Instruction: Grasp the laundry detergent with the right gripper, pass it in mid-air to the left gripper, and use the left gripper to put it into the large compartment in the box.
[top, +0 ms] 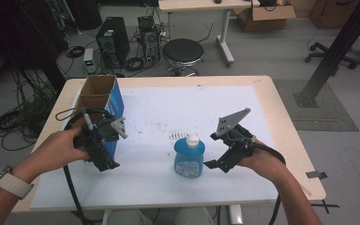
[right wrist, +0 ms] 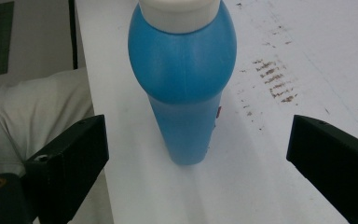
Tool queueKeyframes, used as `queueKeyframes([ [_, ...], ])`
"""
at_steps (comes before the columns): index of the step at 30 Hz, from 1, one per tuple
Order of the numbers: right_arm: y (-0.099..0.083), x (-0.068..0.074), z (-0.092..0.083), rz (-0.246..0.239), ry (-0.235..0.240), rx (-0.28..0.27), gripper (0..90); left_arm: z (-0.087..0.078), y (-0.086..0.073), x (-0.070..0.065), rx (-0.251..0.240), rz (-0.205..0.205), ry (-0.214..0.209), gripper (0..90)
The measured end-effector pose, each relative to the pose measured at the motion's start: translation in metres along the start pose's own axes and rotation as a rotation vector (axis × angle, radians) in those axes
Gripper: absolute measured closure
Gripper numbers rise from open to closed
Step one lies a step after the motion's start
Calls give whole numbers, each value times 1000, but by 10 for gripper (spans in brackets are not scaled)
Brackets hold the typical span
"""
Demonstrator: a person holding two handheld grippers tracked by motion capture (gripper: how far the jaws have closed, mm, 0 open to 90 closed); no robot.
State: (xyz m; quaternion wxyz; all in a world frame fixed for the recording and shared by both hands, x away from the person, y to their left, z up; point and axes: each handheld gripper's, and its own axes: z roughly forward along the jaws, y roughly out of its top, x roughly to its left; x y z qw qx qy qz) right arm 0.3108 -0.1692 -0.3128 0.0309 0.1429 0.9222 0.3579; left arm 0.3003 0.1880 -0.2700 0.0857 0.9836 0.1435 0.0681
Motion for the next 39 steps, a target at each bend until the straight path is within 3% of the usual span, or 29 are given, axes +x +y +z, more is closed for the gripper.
queueKeyframes([
  [21,-26,-3,21,33,27,-74,53,3,2,-1,2,-3,-4,57],
  [29,-33,-3,24,47,35,-141,54,3,2,-1,1,-5,-6,57],
  [39,-41,-3,29,57,34,-185,54,4,2,0,1,-6,-6,57],
])
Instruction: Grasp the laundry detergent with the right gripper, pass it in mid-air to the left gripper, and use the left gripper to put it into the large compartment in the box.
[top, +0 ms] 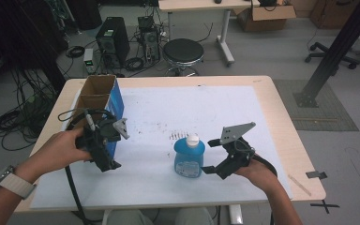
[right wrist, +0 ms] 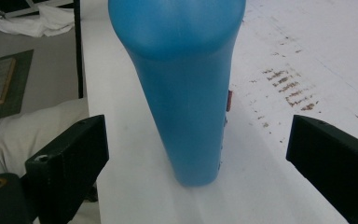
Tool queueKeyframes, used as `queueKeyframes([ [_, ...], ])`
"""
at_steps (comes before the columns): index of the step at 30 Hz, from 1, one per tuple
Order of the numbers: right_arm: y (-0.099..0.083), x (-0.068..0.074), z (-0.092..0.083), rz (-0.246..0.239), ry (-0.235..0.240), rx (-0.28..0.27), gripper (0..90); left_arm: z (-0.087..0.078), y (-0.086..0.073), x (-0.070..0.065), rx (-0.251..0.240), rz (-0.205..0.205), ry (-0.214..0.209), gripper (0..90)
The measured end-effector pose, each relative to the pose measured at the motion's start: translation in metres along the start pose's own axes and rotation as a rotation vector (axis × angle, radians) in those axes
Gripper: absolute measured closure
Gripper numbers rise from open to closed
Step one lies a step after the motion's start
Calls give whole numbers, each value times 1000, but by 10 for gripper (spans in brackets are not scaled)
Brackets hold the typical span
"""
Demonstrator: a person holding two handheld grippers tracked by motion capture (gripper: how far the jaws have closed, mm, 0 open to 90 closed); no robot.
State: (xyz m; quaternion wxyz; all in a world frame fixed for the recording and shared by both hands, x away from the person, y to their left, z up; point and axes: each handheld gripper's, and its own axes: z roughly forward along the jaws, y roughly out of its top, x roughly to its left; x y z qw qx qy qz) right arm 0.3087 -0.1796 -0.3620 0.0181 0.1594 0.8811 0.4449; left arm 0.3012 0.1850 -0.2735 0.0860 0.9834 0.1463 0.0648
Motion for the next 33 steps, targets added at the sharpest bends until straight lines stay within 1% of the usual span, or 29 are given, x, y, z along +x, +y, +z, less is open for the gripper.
queueKeyframes([
  [18,-12,2,6,5,0,-50,55,0,0,0,0,0,0,57],
  [33,-19,1,11,14,1,-55,56,1,1,0,1,2,-2,57],
])
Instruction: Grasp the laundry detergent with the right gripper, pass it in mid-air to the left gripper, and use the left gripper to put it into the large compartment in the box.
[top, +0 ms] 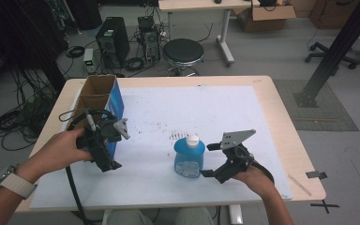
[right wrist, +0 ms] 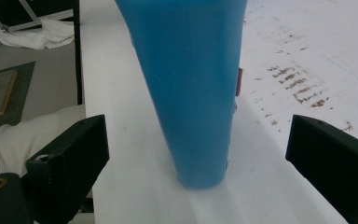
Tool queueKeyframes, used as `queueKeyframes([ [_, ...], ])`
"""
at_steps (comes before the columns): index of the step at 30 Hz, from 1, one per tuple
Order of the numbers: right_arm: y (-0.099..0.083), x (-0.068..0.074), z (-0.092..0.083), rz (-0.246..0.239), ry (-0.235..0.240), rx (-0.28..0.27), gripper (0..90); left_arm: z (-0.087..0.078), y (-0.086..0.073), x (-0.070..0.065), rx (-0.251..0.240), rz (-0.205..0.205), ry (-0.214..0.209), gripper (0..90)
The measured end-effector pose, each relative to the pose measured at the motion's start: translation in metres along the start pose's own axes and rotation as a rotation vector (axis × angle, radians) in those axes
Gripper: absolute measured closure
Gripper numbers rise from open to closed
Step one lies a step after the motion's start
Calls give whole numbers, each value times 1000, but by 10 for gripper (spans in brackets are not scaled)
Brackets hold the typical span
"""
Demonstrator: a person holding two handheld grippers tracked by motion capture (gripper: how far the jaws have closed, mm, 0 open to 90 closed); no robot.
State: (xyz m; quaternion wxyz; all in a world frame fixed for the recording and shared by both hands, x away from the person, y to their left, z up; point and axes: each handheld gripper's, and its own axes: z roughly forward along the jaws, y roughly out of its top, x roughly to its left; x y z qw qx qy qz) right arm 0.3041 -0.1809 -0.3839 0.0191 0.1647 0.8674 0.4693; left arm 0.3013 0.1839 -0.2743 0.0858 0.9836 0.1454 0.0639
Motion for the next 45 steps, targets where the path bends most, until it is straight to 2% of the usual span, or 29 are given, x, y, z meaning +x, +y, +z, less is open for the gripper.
queueKeyframes([
  [22,10,2,26,-29,16,-10,60,-1,-1,0,1,-2,2,57],
  [34,12,3,34,-36,6,-28,77,0,-1,0,1,-1,1,57],
  [40,13,4,38,-41,-1,-38,108,0,-1,0,-1,-2,2,57],
  [45,13,5,42,-44,2,-39,171,0,-2,0,-1,-2,3,58],
])
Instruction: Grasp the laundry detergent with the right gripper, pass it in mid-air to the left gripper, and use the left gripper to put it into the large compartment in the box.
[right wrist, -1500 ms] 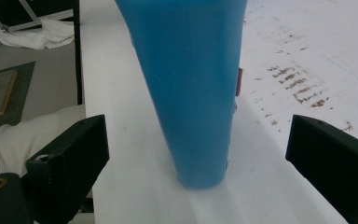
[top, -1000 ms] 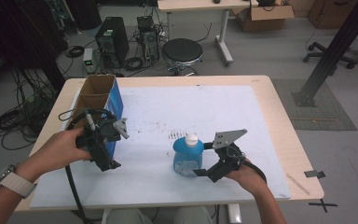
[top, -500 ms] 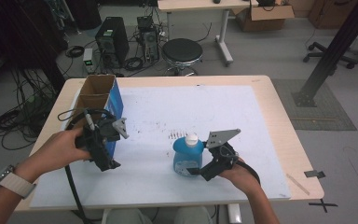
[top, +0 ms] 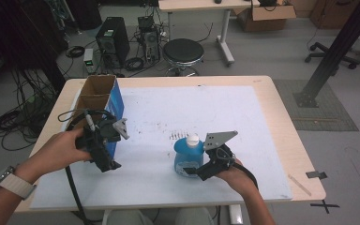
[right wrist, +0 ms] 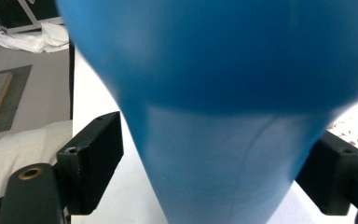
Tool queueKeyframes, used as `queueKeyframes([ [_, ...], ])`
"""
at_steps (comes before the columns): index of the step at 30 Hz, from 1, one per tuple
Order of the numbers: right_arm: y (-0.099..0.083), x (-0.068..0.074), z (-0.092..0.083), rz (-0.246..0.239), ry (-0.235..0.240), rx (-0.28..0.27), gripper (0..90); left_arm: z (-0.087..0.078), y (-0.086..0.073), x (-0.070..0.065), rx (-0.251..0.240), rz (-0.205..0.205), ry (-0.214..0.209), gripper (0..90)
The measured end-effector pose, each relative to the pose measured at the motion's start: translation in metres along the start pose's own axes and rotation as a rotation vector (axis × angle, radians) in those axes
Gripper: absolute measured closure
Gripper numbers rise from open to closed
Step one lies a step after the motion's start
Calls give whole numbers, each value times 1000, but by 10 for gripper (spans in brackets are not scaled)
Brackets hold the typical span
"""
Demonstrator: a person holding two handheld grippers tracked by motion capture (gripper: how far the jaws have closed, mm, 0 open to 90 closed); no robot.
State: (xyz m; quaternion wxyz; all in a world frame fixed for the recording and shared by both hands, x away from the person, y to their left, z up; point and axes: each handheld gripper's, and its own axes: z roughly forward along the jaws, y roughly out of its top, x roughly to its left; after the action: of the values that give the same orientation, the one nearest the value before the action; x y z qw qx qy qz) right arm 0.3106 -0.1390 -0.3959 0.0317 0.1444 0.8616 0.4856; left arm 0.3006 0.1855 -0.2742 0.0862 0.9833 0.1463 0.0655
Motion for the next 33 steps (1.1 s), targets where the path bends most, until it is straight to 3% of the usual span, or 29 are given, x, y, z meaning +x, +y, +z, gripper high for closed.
queueKeyframes([
  [6,-1,-1,-1,0,3,-22,247,0,-1,0,-1,-3,-1,58],
  [33,-2,-1,-4,-16,-7,-42,375,0,1,-1,0,-2,0,58],
])
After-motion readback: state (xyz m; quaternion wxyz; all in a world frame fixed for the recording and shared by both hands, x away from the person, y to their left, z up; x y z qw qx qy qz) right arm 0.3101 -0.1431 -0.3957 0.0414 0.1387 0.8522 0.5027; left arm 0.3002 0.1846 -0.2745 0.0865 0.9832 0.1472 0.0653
